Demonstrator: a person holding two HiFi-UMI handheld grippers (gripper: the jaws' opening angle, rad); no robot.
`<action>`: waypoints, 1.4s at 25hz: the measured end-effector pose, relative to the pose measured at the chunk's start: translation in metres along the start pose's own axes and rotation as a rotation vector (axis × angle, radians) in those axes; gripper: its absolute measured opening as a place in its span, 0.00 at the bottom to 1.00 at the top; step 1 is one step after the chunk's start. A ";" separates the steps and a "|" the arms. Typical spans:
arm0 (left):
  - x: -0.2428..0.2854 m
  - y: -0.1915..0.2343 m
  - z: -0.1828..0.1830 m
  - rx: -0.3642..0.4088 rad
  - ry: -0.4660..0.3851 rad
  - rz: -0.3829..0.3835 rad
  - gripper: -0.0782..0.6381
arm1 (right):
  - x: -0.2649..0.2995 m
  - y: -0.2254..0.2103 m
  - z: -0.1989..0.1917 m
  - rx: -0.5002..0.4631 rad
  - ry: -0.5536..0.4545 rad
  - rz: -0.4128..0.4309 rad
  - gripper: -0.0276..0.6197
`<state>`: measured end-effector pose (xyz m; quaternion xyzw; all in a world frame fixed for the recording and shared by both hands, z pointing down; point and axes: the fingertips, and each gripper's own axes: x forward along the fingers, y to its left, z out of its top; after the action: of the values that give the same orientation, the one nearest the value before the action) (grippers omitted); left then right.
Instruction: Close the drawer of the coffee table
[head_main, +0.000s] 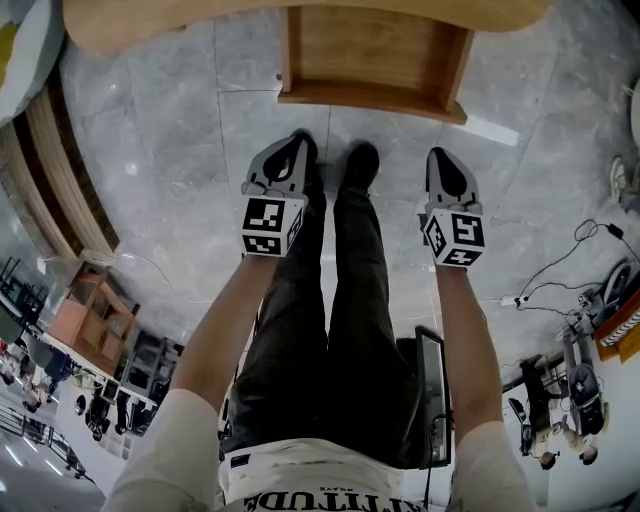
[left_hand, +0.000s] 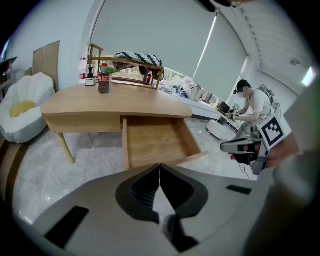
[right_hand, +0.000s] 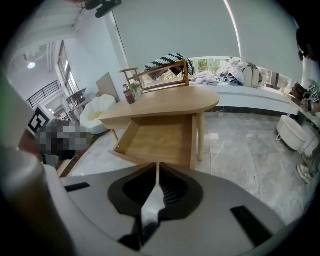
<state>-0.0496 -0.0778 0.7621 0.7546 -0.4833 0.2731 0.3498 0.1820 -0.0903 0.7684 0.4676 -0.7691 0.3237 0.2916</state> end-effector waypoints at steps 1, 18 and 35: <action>0.004 0.002 -0.003 -0.004 0.004 0.004 0.14 | 0.004 -0.002 -0.003 0.002 0.003 -0.004 0.09; 0.064 0.035 -0.047 0.038 0.077 0.036 0.14 | 0.055 -0.019 -0.041 0.054 0.025 -0.078 0.18; 0.100 0.058 -0.071 -0.100 0.076 0.054 0.29 | 0.100 -0.028 -0.059 0.123 0.013 -0.152 0.24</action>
<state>-0.0697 -0.0919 0.8961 0.7118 -0.5028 0.2865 0.3980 0.1763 -0.1080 0.8866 0.5396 -0.7082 0.3501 0.2912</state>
